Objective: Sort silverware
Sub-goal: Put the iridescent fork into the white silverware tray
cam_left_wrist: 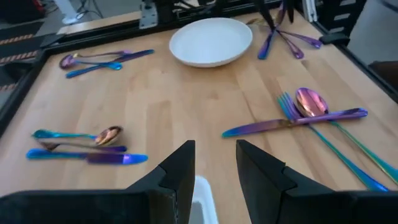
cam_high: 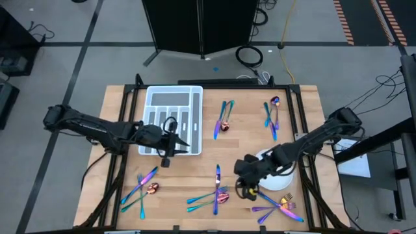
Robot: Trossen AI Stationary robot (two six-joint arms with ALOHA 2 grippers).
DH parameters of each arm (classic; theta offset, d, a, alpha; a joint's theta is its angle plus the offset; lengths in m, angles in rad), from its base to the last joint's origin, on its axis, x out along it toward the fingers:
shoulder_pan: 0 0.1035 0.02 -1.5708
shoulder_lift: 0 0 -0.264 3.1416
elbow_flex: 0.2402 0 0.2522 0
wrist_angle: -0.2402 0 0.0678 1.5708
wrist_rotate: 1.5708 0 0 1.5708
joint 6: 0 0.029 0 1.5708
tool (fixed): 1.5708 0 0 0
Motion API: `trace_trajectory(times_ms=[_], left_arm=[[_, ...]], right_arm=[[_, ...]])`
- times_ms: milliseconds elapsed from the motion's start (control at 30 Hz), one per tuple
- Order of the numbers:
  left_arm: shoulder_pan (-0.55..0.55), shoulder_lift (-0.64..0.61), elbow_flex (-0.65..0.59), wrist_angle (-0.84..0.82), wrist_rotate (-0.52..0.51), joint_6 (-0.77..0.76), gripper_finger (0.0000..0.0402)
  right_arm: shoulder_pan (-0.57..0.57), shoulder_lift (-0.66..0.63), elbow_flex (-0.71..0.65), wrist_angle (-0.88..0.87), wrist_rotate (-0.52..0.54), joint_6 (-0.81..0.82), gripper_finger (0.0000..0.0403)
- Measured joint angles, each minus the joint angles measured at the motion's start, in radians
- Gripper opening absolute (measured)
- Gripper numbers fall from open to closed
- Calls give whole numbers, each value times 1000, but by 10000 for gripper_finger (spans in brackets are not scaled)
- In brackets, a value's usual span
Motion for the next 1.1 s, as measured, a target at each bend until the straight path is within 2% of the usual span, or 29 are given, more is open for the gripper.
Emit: trace_trajectory(times_ms=[67,200,267,400,500,600,833,967,1100], left_arm=[[0,-35,0,-21,-19,-19,118],[0,-82,-14,-30,-37,-21,118],[2,-96,-34,-28,-38,-13,118],[3,-111,-87,-29,-37,10,118],[22,-154,-134,9,-28,10,118],[59,-217,-171,15,-20,5,118],[114,-353,-233,13,-11,-8,118],[127,-382,-254,9,-10,-17,118],[144,-385,-258,9,-10,-3,118]], right_arm=[[-10,18,0,-15,20,22,98],[-67,17,0,-44,236,59,98],[-123,-1,0,-69,292,63,98],[-261,-45,0,-191,232,74,98],[-375,-58,-1,-365,245,50,98],[-505,-61,-18,-463,236,8,98],[-798,-62,-81,-467,231,-138,98],[-965,-66,-108,-483,209,-216,98],[-1097,-77,-147,-433,216,-222,98]])
